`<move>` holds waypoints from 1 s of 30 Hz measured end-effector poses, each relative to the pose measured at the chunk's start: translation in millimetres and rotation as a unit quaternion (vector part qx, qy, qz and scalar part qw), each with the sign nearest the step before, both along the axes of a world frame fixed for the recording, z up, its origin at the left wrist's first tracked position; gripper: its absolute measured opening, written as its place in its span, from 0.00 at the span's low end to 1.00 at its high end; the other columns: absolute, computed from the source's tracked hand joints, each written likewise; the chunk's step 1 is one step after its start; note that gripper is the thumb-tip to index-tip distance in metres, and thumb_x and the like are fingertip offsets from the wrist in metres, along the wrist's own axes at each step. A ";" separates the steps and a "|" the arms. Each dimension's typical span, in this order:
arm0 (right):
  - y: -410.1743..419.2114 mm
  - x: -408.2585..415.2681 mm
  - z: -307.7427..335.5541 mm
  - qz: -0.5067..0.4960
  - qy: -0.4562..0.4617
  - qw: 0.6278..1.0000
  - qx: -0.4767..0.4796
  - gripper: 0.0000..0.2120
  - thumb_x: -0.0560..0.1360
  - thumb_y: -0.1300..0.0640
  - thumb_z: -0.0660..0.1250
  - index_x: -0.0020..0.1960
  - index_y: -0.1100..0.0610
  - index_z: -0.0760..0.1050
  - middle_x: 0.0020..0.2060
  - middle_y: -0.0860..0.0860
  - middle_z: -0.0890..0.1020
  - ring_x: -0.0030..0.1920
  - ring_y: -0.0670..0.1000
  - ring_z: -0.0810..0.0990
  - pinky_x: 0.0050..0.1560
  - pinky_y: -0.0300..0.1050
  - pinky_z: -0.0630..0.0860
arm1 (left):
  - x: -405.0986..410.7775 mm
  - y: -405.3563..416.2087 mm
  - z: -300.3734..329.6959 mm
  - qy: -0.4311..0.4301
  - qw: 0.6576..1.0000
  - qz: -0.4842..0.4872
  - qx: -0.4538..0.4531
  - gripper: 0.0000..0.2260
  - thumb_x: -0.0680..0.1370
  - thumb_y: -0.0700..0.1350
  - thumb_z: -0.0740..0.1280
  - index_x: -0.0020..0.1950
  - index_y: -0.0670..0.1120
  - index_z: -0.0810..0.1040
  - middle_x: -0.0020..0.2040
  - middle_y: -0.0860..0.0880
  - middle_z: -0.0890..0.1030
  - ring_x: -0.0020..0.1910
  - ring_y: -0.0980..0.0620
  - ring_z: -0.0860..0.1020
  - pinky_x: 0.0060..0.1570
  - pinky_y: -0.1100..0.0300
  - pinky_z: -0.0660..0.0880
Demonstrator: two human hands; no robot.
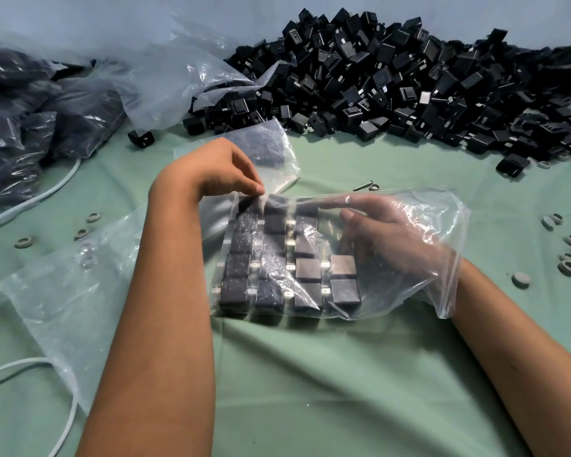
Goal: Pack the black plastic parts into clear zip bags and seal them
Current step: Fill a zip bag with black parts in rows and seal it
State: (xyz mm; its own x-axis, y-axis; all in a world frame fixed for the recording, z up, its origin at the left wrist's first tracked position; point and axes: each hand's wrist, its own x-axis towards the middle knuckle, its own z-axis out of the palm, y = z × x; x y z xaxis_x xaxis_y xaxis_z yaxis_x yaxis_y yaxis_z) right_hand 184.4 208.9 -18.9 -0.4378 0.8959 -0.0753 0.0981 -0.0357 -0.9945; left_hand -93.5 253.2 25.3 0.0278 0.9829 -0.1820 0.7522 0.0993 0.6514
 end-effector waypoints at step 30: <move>19.7 17.2 -15.8 0.059 -0.057 0.993 0.089 0.03 0.69 0.42 0.74 0.42 0.37 0.82 0.44 0.45 0.86 0.45 0.49 0.86 0.50 0.51 0.83 | 4.6 2.1 -6.8 -0.066 0.996 -0.056 -0.030 0.08 0.68 0.41 0.82 0.42 0.41 0.86 0.38 0.45 0.86 0.36 0.55 0.82 0.46 0.59 0.78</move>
State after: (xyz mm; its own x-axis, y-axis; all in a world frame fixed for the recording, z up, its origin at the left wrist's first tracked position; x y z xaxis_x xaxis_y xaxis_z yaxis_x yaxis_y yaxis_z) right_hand 201.6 228.6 -34.7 -0.5379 0.8426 0.0255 0.2025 0.1586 -0.9663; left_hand -88.9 255.2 18.5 0.1647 0.9598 -0.2271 0.6687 0.0605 0.7411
